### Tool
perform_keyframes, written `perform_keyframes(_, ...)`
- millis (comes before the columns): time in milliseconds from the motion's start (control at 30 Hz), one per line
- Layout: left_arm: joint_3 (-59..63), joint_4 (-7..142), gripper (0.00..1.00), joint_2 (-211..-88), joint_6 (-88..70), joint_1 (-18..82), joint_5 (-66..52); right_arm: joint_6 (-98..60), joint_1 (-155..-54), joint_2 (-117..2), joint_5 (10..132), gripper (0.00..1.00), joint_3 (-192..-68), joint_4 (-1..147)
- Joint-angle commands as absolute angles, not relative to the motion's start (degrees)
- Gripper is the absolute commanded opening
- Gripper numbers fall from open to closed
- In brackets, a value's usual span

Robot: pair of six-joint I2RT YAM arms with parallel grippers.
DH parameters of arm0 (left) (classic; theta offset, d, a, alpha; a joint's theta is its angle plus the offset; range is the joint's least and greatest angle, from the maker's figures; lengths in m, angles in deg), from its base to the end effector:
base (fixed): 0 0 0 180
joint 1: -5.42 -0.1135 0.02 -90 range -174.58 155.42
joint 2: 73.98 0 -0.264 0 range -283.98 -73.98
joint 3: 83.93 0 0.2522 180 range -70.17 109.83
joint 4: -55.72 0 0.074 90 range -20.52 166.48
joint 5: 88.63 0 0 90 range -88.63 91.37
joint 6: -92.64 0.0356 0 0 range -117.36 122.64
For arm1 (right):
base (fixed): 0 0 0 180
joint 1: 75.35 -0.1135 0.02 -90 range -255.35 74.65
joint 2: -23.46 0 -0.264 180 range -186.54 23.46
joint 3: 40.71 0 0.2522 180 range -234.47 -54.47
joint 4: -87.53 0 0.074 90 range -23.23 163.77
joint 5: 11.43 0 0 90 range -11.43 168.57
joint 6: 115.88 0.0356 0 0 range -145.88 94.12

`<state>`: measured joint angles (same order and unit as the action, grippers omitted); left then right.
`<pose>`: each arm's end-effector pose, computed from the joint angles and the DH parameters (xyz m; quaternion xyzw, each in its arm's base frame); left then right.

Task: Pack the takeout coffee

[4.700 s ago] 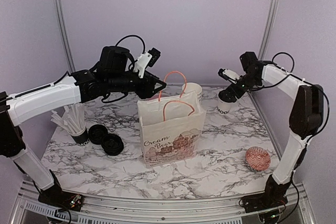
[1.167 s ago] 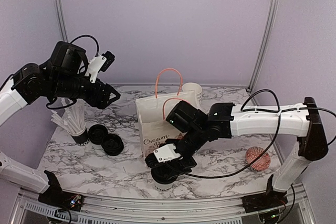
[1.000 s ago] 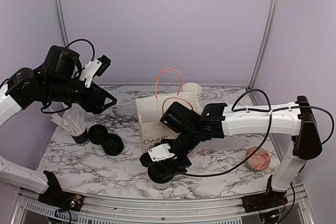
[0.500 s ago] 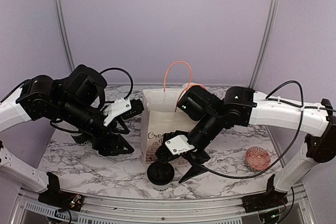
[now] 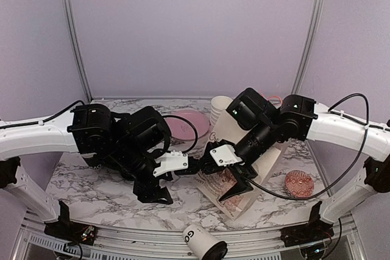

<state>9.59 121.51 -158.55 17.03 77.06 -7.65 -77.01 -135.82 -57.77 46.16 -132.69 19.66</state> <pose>0.0904 -0.2901 0.3242 0.6682 0.6833 -0.2024 0.2136 0.1234 0.2565 0.3341 -0.8061 0.4524 0.2889 0.2491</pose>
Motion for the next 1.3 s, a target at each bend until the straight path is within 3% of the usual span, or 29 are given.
perform_keyframes(0, 9.2, 117.4, 0.71, -157.2, 18.1, 77.4, -9.1, -77.5, -135.9, -59.3, 48.4, 0.99, -130.7, 22.0)
perform_keyframes(433, 8.1, 112.6, 0.71, -162.8, 22.7, 88.8, -8.5, -76.6, -134.3, -57.9, 48.0, 0.99, -133.6, 21.6)
perform_keyframes(867, -3.7, 90.6, 0.76, -162.5, 28.7, 90.3, -4.7, -77.8, -133.6, -55.9, 44.4, 0.99, -142.0, 16.4)
perform_keyframes(1033, -3.2, 88.9, 0.98, -167.4, 32.3, 90.3, -5.0, -78.4, -133.6, -57.6, 42.6, 0.99, -146.0, 14.4)
perform_keyframes(1267, -0.7, 87.1, 0.95, -174.6, 34.2, 90.9, -4.4, -78.1, -133.6, -56.9, 42.9, 0.99, -145.7, 14.7)
